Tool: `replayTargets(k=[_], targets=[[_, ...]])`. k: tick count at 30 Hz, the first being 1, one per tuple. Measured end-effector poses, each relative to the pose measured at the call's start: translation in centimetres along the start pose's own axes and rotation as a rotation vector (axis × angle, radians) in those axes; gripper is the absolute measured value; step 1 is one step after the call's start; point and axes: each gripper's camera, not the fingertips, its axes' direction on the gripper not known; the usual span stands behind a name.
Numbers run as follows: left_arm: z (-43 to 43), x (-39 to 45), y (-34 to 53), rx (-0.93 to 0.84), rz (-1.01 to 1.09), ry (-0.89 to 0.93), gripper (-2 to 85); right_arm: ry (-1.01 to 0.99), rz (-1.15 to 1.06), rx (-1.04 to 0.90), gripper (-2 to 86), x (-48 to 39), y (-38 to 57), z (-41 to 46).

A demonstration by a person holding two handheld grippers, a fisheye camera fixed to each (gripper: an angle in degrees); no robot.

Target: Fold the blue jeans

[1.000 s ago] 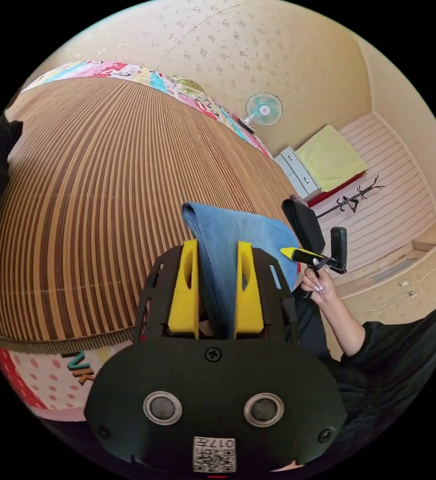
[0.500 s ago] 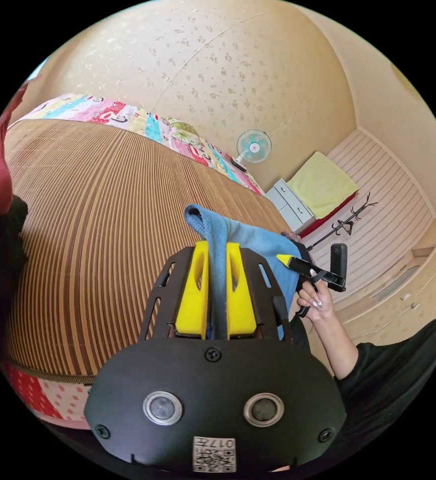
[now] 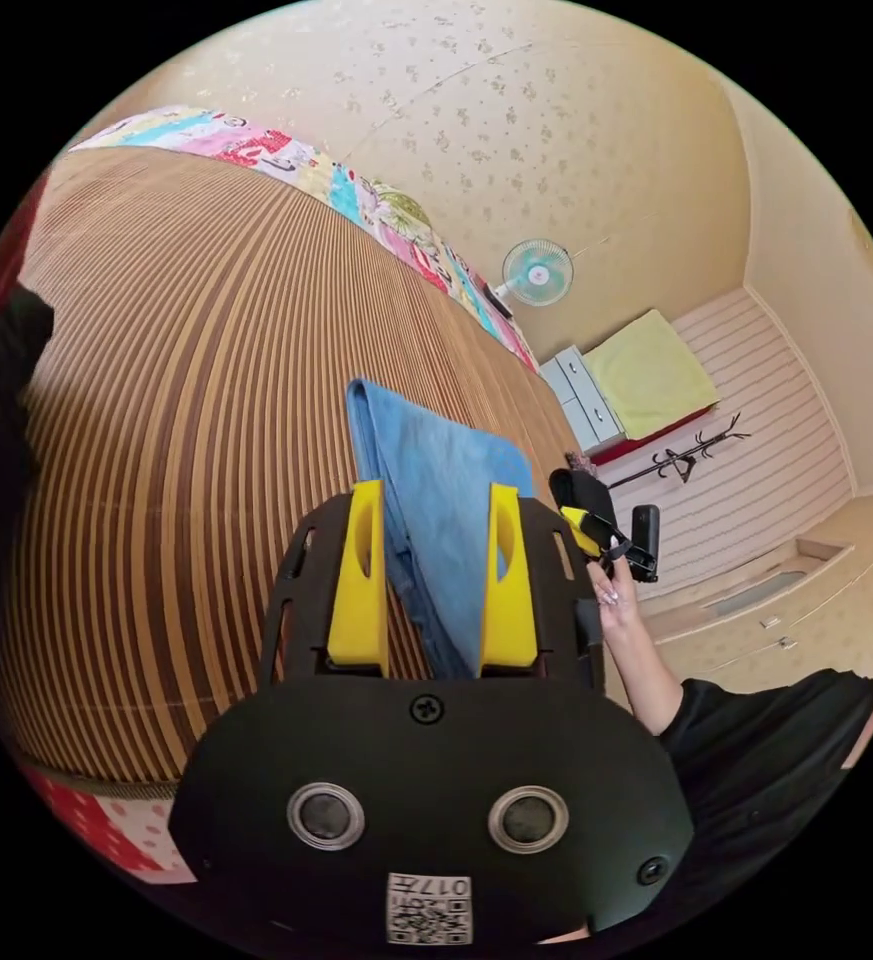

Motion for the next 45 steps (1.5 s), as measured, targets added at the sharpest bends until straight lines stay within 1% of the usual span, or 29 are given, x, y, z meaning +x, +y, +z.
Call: replayTargets(k=[2, 5, 9, 11, 15, 19, 23, 25, 30, 31, 33, 35, 36, 38, 41, 45], targets=[[0.9, 0.4, 1.6, -0.011, -0.009, -0.009, 14.9, -0.031, 0.021, -0.026, 15.2, 1.0, 1.5, 0.9], [1.7, 1.0, 2.6, -0.003, -0.019, -0.050, 15.2, -0.082, 0.011, -0.013, 14.9, 1.1, 2.5, 1.6], [2.3, 2.0, 2.8, 0.021, -0.019, -0.112, 14.0, -0.045, -0.003, -0.046, 13.7, 0.7, 1.8, 3.1], [3.1, 3.0, 2.6, -0.001, 0.004, -0.188, 12.1, -0.036, -0.018, -0.081, 12.8, 0.1, 1.6, 4.2], [2.6, 3.8, 2.8, -0.003, -0.028, -0.220, 11.2, 0.006, -0.059, -0.115, 11.4, -0.6, 1.8, 4.9], [1.2, 4.3, 3.1, 0.047, -0.011, -0.245, 12.8, -0.083, -0.009, -0.088, 11.9, 1.2, 1.9, 3.9], [1.5, 3.8, 1.7, 0.041, -0.032, -0.189, 13.4, -0.100, 0.014, -0.046, 12.2, 2.2, 2.2, 3.8], [2.1, 4.7, 1.3, 0.030, -0.018, -0.217, 13.4, -0.118, 0.027, -0.041, 12.3, 2.0, 2.2, 4.4], [3.1, 7.9, 1.2, -0.011, 0.049, -0.302, 13.6, -0.053, -0.008, -0.079, 11.8, 0.8, 2.2, 5.1], [2.9, 8.1, 1.4, -0.001, 0.047, -0.293, 13.3, -0.042, -0.010, -0.096, 10.9, 1.1, 2.3, 5.2], [2.5, 7.6, 1.6, 0.009, 0.014, -0.235, 12.2, -0.094, -0.002, -0.114, 9.8, 1.7, 2.4, 5.3], [2.3, 5.9, 1.0, -0.027, -0.070, -0.087, 9.4, -0.184, 0.045, -0.141, 8.6, 2.9, 2.6, 5.6], [2.2, 5.3, 0.8, -0.034, -0.102, -0.047, 8.9, -0.193, 0.057, -0.144, 8.3, 3.1, 2.7, 5.7], [1.8, 3.2, 0.1, -0.068, -0.206, 0.098, 7.2, -0.195, 0.095, -0.100, 7.3, 3.0, 3.3, 5.0], [1.0, 2.8, -0.9, -0.119, -0.213, 0.171, 6.5, -0.267, 0.068, -0.072, 6.0, 1.9, 3.6, 4.0], [-1.6, 5.9, -1.8, -0.108, -0.147, 0.175, 6.4, -0.367, 0.023, -0.081, 4.6, 0.0, 3.2, 2.7]])
